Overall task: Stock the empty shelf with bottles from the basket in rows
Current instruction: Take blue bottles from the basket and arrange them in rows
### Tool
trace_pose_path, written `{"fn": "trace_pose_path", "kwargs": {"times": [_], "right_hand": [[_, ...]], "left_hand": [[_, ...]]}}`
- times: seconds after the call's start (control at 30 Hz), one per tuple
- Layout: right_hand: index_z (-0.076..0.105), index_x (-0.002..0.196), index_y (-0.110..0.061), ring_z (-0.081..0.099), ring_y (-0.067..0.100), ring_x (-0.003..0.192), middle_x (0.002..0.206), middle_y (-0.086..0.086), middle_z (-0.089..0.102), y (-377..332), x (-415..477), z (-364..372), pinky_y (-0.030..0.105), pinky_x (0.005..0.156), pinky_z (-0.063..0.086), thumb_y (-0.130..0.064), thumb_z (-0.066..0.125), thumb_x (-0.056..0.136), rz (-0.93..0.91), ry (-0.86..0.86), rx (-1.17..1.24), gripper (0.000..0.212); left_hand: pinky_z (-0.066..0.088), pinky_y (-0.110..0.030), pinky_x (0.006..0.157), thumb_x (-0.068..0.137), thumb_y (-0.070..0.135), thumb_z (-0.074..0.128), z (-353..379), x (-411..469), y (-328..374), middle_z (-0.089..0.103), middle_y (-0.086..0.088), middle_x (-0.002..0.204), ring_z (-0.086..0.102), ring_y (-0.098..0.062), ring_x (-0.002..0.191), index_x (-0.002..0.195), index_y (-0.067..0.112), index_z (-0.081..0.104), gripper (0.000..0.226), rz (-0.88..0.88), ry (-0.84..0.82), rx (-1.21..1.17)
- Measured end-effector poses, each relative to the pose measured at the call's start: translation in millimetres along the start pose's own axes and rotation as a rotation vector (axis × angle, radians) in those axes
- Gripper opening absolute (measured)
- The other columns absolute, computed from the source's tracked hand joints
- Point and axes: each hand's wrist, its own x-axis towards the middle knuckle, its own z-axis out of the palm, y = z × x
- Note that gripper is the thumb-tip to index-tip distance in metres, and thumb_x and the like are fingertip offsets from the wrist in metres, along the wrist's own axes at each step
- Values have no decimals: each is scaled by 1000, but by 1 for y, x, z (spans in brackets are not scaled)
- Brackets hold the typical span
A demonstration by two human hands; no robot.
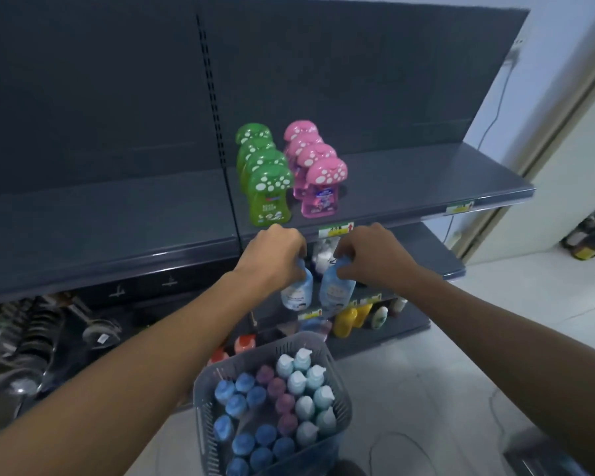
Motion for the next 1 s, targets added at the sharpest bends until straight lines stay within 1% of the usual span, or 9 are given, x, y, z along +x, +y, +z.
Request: {"fn": "trace_pose_path", "kwargs": {"times": [0.2,0.3,0.37,0.47,0.53,0.6,0.73,0.87,1.0], "right_hand": [[81,93,-26,62,14,74,83,-6,71,39,10,-46,24,66,47,-34,81,65,-17,62,-29,29],[81,90,-26,63,12,74,79,-9,68,61,21,-71,26,69,53,-32,82,64,-14,45,-33,27],[81,87,-24,61,11,74,73,-12,65,77,33,-86,26,72,55,-29,82,64,-17,43,-22,24],[80,82,-24,60,8,68,64,-15,63,104,55,-103,22,68,48,-25,79,63,-16,68,3,18],[79,79,-24,58,0,63,60,-18,63,123,74,-112,19,64,43,-26,77,63,-21,73,32,16],[79,78,-25,58,-6,63,61,-19,64,141,94,-118,16,60,41,-26,77,63,-31,56,65,15],[78,80,-25,58,-6,65,65,-18,65,169,140,-127,13,56,39,-25,77,63,-105,24,79,17],[76,80,-23,63,-3,70,65,-19,64,187,181,-130,15,61,46,-23,78,64,-180,12,118,16],[73,80,-25,66,4,75,72,-16,66,197,226,-128,25,69,56,-24,82,63,-232,-19,160,19]], "left_hand": [[60,-42,72,72,25,78,-14,31,39,73,-7,96,70,-28,85,103,18,76,32,69,69,-21],[60,-41,75,72,27,79,-20,50,59,73,-8,97,70,-30,88,104,19,76,33,68,86,-12],[58,-38,72,73,28,78,-23,66,72,72,-7,96,69,-30,87,99,21,76,27,64,93,-11],[56,-37,68,73,30,77,-27,94,91,71,-5,92,67,-29,83,93,22,75,21,60,93,-1],[58,-38,69,73,30,76,-28,114,103,71,-3,91,66,-27,83,92,22,74,20,54,94,-8],[57,-37,68,74,28,75,-30,134,112,70,-1,89,66,-24,84,90,23,74,17,44,102,-13],[57,-34,69,74,26,77,-36,177,126,72,3,88,65,-17,85,90,21,76,17,6,125,-29],[59,-36,71,72,26,80,-40,215,132,73,6,85,67,-14,81,90,20,77,19,-51,153,-42],[59,-36,71,73,25,80,-41,247,130,73,7,88,67,-13,82,93,19,78,22,-112,181,-52]]}}
